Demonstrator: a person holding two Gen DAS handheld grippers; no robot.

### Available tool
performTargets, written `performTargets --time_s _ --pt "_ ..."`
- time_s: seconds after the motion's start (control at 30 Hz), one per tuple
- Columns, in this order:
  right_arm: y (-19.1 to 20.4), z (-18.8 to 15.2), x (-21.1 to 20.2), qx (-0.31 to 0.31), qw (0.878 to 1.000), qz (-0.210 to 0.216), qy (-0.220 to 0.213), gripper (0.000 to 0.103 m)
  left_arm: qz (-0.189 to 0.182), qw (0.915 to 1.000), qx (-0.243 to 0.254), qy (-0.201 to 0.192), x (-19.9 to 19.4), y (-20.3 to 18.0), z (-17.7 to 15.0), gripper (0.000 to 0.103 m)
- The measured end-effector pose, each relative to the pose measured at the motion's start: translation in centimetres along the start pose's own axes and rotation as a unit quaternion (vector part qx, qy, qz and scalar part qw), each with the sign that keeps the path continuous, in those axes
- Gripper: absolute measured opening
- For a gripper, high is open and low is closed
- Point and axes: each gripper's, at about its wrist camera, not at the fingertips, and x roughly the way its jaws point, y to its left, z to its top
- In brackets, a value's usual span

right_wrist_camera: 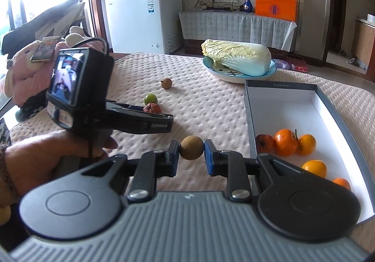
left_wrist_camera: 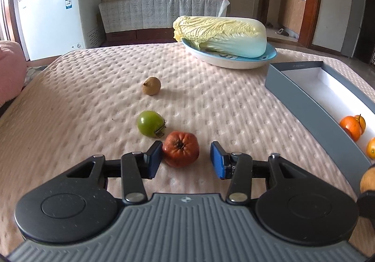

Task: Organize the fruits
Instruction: 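Close the left gripper on the red tomato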

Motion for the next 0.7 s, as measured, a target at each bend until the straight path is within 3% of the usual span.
performTargets --time_s 0.13,0.33,0.7 --pt "0.2 -0.1 0.0 -0.006 1.0 0.0 0.001 0.026 0.001 1.0 -0.005 -0.002 0.0 -0.2 0.2 0.037" --pt "0.0 -0.2 -0.2 -0.005 1.0 -0.004 -0.002 0.026 -0.015 0.9999 -0.005 -0.001 -0.4 -0.8 0.4 0.037" --pt "0.2 -0.2 -0.6 -0.002 1.0 -0.002 -0.011 0.026 -0.012 0.9998 0.006 -0.017 -2.9 -0.5 1.3 0.037"
